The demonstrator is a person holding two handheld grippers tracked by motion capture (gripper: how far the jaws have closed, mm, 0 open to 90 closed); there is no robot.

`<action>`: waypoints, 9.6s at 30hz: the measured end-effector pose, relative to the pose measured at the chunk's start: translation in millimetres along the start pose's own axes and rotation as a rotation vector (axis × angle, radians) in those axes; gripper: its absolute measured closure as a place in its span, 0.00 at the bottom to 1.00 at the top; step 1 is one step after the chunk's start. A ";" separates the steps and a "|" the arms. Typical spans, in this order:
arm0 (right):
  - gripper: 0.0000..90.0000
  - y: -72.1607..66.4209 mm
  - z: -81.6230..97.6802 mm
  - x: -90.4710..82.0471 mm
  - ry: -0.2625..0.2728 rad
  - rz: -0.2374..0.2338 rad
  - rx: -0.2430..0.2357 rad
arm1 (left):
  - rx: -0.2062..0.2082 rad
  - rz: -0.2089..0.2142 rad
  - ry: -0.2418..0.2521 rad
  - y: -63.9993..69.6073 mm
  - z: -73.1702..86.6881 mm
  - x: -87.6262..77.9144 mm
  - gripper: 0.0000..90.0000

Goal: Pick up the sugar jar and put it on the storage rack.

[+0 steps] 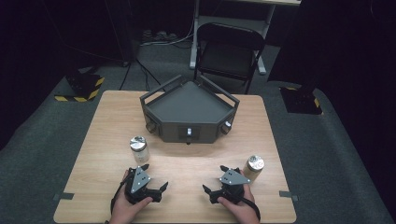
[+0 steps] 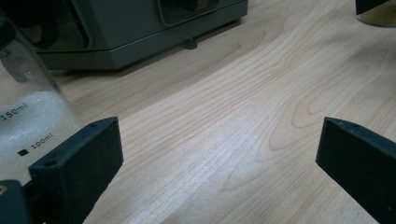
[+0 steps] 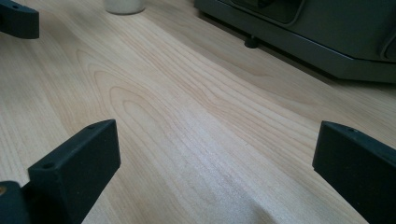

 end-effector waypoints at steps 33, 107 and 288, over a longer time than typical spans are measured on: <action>0.01 3.5 2.0 -1.4 0.011 -0.007 0.016 | 0.021 0.000 -0.003 7.9 -0.1 -0.3 0.01; 0.01 4.9 2.2 -2.0 0.006 -0.007 0.027 | 0.013 -0.014 0.143 -19.0 -50.7 -8.8 0.01; 0.01 15.6 2.8 -2.5 -0.008 -0.056 0.040 | -0.092 -0.115 0.275 -90.3 -206.4 117.9 0.36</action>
Point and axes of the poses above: each handheld gripper's, and its own axes: x roughly forward along the jaws, z roughly out of its underside, y roughly to its right, the point moved 6 cm from there along x, roughly forward along the jaws, and after that the axes turned 5 degrees about z, right-handed, at the moved point
